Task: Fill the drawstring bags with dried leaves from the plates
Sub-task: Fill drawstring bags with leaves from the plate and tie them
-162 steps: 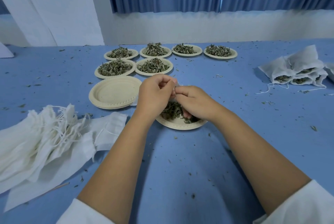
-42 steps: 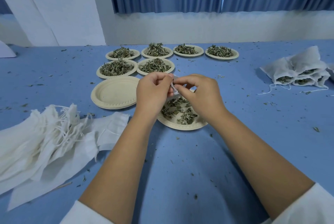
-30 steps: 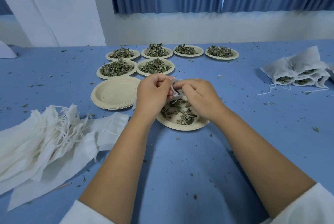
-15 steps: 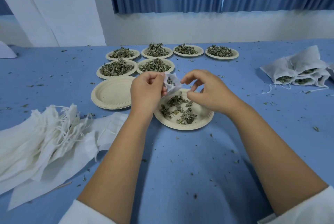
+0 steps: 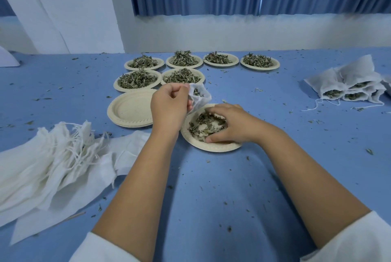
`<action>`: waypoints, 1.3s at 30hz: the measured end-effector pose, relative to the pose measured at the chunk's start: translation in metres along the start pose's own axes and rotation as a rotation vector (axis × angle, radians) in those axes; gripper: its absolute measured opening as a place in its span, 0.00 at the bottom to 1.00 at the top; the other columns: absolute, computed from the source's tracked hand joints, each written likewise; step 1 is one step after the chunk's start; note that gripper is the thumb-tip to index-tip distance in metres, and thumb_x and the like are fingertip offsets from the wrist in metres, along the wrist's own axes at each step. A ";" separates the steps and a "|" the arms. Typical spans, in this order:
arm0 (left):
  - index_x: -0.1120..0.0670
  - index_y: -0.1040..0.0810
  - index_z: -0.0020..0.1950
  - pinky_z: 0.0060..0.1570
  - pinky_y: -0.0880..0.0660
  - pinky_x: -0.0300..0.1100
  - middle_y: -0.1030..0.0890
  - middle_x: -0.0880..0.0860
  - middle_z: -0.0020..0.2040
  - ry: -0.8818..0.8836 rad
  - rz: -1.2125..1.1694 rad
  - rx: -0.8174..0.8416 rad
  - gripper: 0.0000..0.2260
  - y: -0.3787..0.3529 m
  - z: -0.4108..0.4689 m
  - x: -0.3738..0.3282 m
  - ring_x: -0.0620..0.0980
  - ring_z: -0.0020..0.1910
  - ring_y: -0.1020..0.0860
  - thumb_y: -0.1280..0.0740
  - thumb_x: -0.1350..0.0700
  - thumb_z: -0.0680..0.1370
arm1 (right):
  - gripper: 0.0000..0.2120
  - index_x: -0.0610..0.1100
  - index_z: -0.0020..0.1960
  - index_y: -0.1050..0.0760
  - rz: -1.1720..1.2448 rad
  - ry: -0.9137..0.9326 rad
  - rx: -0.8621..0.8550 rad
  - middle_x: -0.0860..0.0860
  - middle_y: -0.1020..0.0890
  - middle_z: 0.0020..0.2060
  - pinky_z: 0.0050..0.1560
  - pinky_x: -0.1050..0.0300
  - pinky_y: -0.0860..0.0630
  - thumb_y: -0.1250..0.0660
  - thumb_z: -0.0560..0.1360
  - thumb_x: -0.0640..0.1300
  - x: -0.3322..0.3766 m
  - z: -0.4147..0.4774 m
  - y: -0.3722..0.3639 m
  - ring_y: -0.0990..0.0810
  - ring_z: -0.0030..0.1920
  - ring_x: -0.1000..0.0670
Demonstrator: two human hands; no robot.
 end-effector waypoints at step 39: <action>0.52 0.18 0.44 0.37 0.25 0.40 0.21 0.48 0.32 -0.192 0.282 0.088 0.05 -0.016 -0.007 -0.012 0.44 0.31 0.24 0.32 0.56 0.78 | 0.05 0.49 0.45 0.17 0.653 0.016 -0.575 0.62 0.21 0.30 0.33 0.68 0.32 0.24 0.70 0.42 -0.008 -0.027 0.079 0.33 0.29 0.55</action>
Point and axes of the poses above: each hand's wrist, its own z-axis towards the middle knuckle, its own y-axis out of the back of the hand, x = y × z, the point moved 10 cm from there along z, towards the middle knuckle
